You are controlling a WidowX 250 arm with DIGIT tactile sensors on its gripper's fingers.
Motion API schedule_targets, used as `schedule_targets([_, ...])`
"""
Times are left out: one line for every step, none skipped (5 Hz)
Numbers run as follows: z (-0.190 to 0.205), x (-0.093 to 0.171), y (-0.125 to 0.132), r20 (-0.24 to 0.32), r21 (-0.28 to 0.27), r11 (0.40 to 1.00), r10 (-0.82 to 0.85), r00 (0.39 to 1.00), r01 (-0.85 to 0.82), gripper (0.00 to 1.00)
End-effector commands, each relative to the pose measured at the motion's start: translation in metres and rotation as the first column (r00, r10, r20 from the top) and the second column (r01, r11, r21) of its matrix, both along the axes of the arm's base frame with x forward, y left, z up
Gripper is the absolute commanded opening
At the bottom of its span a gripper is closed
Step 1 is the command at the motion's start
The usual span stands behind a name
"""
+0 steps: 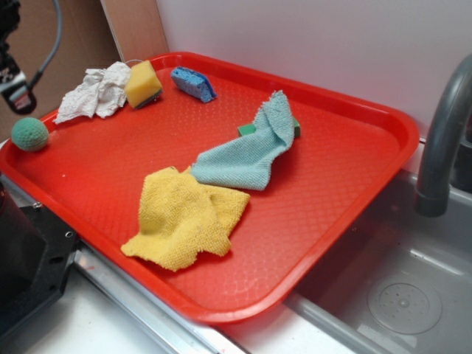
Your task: Grab the green ball.
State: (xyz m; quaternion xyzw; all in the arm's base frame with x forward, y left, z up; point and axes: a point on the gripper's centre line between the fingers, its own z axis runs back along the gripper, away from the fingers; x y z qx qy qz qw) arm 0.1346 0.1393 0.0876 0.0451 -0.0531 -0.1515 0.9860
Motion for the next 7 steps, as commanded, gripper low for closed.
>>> schedule_targets([-0.029,0.003,0.030,-0.114,0.091,0.992,-0.076,0.991,0.087,1.00])
schedule_targets([-0.051,0.007,0.037,-0.137,0.070,0.992,-0.091,0.986,0.101,1.00])
schedule_targets([-0.067,0.004,0.040,-0.184,0.069,0.993,-0.076,0.980,0.090,1.00])
schedule_targets([-0.072,-0.008,0.040,-0.183,0.070,0.994,-0.070,0.981,0.084,0.00])
schedule_targets([-0.062,-0.002,0.035,-0.154,0.084,0.992,-0.082,0.985,0.095,0.00])
schedule_targets([-0.049,0.006,0.025,-0.132,0.094,0.991,-0.085,0.988,0.098,0.00])
schedule_targets([-0.015,0.023,-0.009,-0.013,0.113,0.992,-0.047,0.999,0.048,0.00])
